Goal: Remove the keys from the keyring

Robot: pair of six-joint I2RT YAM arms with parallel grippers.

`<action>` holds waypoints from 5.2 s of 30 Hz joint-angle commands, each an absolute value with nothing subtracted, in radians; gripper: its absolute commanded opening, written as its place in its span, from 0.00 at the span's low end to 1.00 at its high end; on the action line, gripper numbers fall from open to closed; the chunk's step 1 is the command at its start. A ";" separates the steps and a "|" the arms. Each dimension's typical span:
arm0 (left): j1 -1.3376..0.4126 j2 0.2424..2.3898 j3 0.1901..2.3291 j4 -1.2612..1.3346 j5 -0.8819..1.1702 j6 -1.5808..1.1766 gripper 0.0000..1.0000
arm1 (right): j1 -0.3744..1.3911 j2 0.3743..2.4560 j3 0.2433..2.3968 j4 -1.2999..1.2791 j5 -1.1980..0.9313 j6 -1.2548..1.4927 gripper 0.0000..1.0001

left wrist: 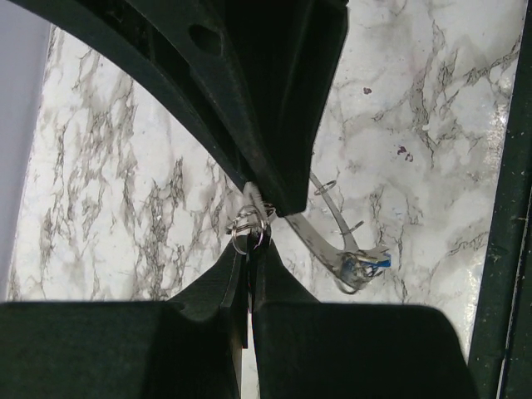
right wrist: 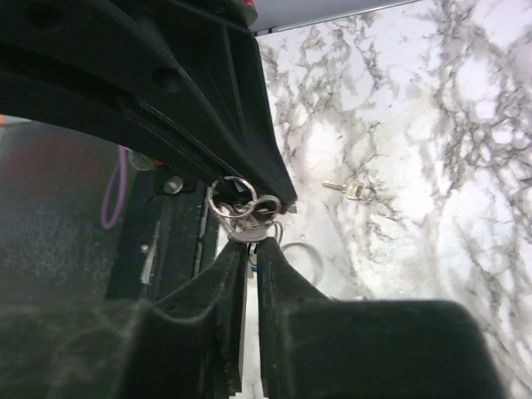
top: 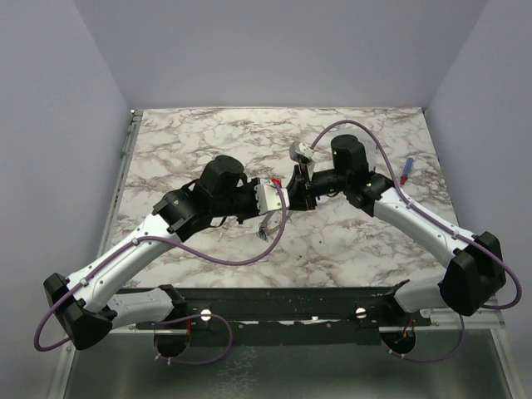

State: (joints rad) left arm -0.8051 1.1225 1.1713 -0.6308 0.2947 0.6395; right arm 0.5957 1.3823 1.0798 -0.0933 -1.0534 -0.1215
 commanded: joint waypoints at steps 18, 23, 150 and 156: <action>-0.645 1.094 1.130 -0.597 0.376 0.456 0.00 | 0.547 1.278 0.969 0.096 -1.055 -0.108 0.01; -0.643 1.128 1.161 -0.590 0.499 0.400 0.00 | 0.546 1.301 0.889 0.535 -1.084 0.103 0.01; -0.684 1.302 1.508 -0.736 0.302 0.339 0.00 | 0.627 1.371 1.086 0.089 -0.626 0.035 0.12; -0.683 1.302 1.497 -0.736 0.313 0.339 0.00 | 0.627 1.374 1.110 0.089 -0.620 0.038 0.28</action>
